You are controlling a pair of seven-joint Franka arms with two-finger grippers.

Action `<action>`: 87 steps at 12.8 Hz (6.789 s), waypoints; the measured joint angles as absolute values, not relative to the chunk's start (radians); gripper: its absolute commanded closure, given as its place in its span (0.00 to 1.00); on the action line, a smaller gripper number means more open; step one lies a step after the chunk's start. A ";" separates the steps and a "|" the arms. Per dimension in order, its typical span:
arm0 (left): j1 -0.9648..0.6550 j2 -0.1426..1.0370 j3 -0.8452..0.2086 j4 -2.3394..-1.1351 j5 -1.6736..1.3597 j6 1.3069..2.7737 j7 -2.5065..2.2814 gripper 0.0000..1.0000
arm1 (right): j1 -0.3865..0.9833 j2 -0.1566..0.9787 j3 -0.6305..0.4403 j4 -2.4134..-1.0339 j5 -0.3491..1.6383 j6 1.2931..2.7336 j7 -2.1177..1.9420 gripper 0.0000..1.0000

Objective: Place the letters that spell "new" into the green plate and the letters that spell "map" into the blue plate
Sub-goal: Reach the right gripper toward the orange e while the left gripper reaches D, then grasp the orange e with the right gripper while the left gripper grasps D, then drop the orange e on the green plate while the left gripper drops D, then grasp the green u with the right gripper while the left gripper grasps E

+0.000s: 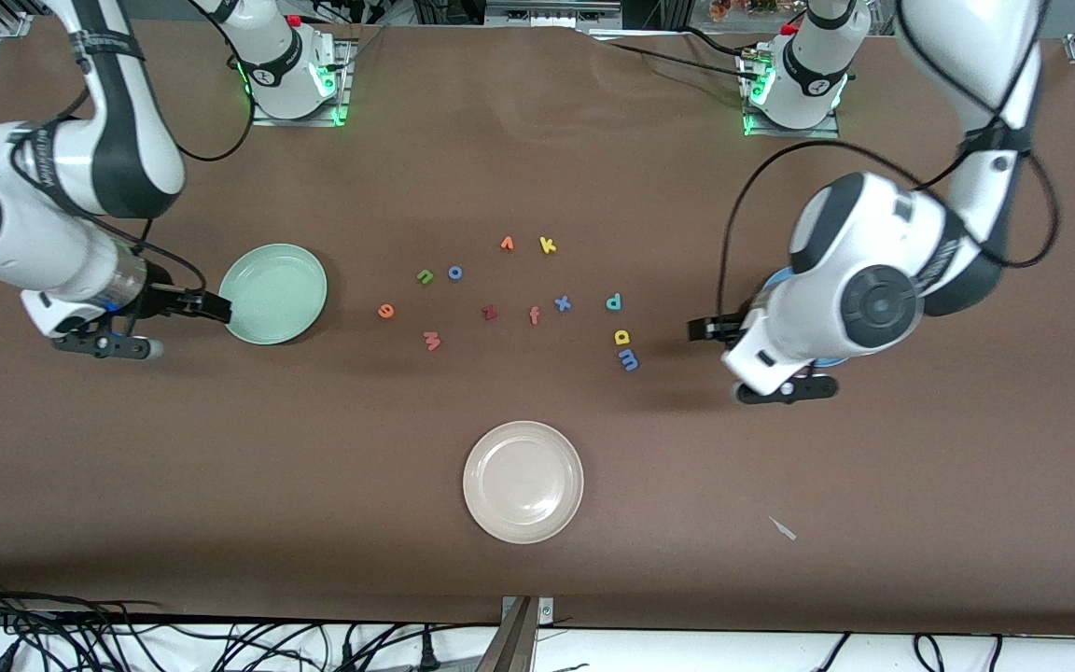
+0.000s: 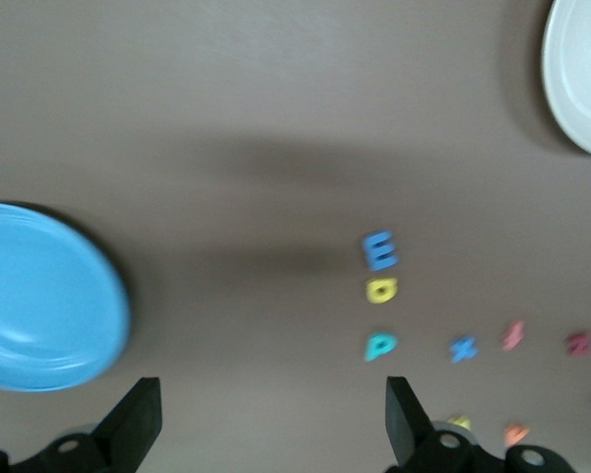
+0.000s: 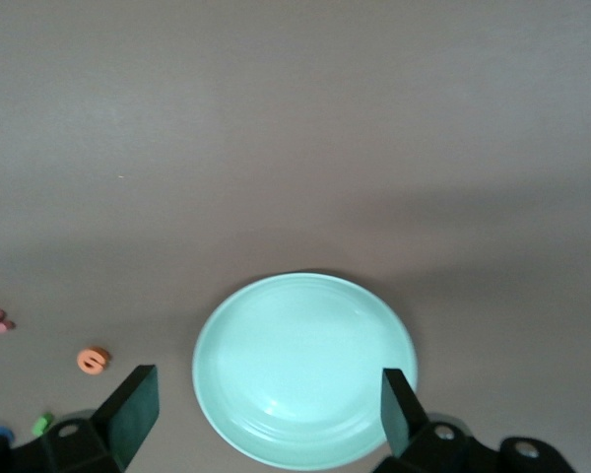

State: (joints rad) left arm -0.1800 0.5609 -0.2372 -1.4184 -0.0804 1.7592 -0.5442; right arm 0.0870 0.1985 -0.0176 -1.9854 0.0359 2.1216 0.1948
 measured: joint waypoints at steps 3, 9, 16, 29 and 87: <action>-0.230 0.603 -0.238 -1.504 -0.085 1.935 -0.671 0.01 | 0.180 0.208 -0.009 -2.085 0.036 2.285 0.390 0.00; -0.288 0.647 -0.238 -1.654 -0.085 2.127 -0.842 0.07 | 0.345 0.344 -0.007 -2.109 0.034 2.461 0.820 0.01; -0.329 0.697 -0.238 -1.656 -0.084 2.195 -0.864 0.20 | 0.445 0.449 -0.009 -2.109 -0.066 2.538 1.339 0.05; -0.358 0.755 -0.235 -1.656 -0.040 2.258 -0.860 0.76 | 0.454 0.469 -0.010 -2.205 -0.072 2.707 1.543 0.19; -0.189 0.838 -0.366 -1.553 0.056 2.237 -1.062 0.57 | 0.614 0.427 0.025 -2.239 0.006 2.620 1.279 0.99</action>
State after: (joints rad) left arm -0.1890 0.8382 -0.3662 -1.5528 0.0559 2.2375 -1.0622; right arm 0.6137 0.4266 0.0251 -2.2388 0.0060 2.6202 1.2790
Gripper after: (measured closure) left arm 0.427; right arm 0.405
